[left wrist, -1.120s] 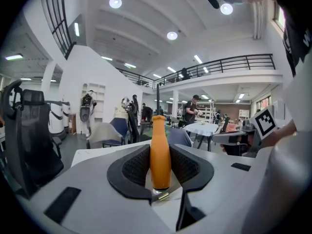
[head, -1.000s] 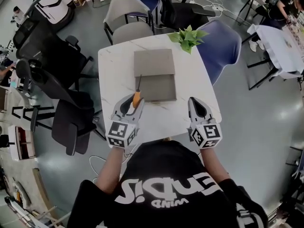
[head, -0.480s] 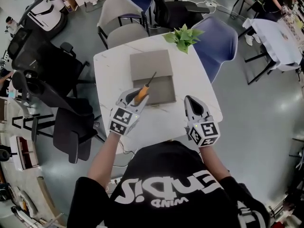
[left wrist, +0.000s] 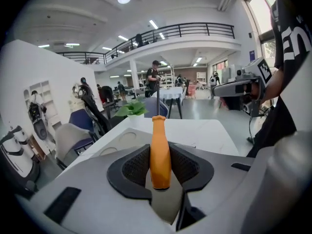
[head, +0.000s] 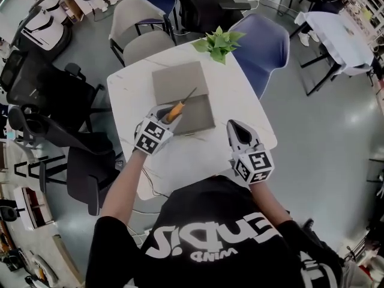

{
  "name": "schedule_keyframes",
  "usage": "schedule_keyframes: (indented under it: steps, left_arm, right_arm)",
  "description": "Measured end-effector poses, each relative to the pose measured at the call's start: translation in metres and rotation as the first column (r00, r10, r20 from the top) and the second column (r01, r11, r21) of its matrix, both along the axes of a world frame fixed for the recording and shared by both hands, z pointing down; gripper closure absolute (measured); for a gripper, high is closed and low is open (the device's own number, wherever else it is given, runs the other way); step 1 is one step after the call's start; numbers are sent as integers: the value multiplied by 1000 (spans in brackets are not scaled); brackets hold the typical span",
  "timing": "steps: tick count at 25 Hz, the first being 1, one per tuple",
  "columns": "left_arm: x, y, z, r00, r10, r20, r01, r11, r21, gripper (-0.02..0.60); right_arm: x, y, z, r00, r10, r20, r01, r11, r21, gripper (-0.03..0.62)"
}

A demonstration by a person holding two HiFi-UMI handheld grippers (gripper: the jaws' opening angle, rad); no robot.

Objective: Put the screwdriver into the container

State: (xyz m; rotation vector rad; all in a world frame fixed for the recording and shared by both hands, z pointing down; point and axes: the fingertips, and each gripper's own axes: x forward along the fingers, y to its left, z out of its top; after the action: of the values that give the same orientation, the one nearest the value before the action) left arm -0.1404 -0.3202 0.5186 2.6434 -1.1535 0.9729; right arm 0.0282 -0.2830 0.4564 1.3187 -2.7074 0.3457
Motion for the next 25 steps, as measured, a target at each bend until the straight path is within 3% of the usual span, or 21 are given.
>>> schedule_keyframes:
  steps: [12, 16, 25]
  left_arm:
    - [6, -11, 85, 992, 70, 105, -48, 979, -197, 452]
    - [6, -16, 106, 988, 89, 128, -58, 972, -229, 452]
    - [2, -21, 144, 981, 95, 168, -30, 935, -353, 452]
  right_arm:
    - [12, -12, 6, 999, 39, -2, -39, 999, -19, 582]
    - [17, -14, 9, 999, 53, -4, -53, 998, -30, 582]
    - [17, -18, 19, 998, 63, -14, -64, 996, -56, 582]
